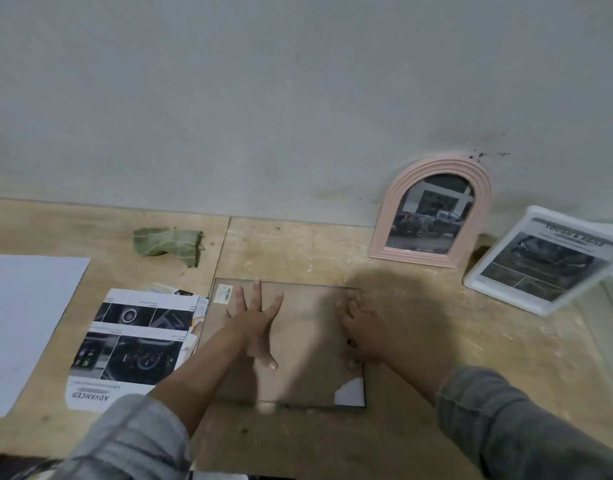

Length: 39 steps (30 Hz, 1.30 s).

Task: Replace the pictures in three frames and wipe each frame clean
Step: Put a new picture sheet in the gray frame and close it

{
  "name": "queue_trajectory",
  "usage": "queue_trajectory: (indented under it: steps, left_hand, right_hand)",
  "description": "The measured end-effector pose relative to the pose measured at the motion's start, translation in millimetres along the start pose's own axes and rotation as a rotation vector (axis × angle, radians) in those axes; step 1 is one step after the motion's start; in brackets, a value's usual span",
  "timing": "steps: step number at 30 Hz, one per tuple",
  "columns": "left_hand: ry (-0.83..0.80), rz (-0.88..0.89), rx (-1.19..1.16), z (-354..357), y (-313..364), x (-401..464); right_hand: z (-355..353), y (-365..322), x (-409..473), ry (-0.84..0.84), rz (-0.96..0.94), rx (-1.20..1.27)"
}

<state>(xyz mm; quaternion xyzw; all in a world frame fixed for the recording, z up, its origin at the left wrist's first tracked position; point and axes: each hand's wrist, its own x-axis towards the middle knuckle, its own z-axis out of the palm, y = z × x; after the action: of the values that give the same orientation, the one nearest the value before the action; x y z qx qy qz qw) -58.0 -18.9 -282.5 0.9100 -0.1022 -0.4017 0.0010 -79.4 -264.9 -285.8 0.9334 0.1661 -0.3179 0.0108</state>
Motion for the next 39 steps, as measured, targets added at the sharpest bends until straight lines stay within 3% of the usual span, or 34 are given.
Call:
queue_trajectory:
  steps: [6, 9, 12, 20, 26, 29, 37, 39]
  left_hand:
    - [-0.017, -0.001, -0.006, 0.7, 2.0, -0.5]
    - [0.005, 0.009, -0.024, 2.6, 3.6, -4.3]
    - [0.077, 0.022, -0.088, 12.9, 0.0, -11.6]
    - [0.303, -0.090, -0.229, 66.0, -14.8, -39.5]
    - [0.314, -0.019, -0.293, 72.8, -21.6, -43.8]
    - [0.314, -0.060, -0.302, 78.0, -22.5, -57.4]
    - [0.231, -0.165, -0.279, 89.0, -20.8, -77.2]
    - [0.204, -0.172, -0.225, 85.5, -16.3, -77.7]
  right_hand:
    - [-3.0, -18.0, 7.4, -0.091, 0.059, -0.090]
    - [-3.1, -27.0, 4.9, -0.056, 0.137, 0.003]
    - [5.2, -42.5, -6.2, 0.016, 0.194, 0.129]
    - [25.2, -72.6, -32.2, 0.032, 0.296, 0.013]
    - [39.5, -68.7, -34.5, 0.069, 0.264, 0.024]
    - [47.9, -65.8, -35.5, 0.148, 0.257, 0.095]
    - [60.3, -78.9, -30.1, 0.140, 0.362, 0.116]
    - [65.1, -78.9, -27.5, 0.275, 0.344, 0.149]
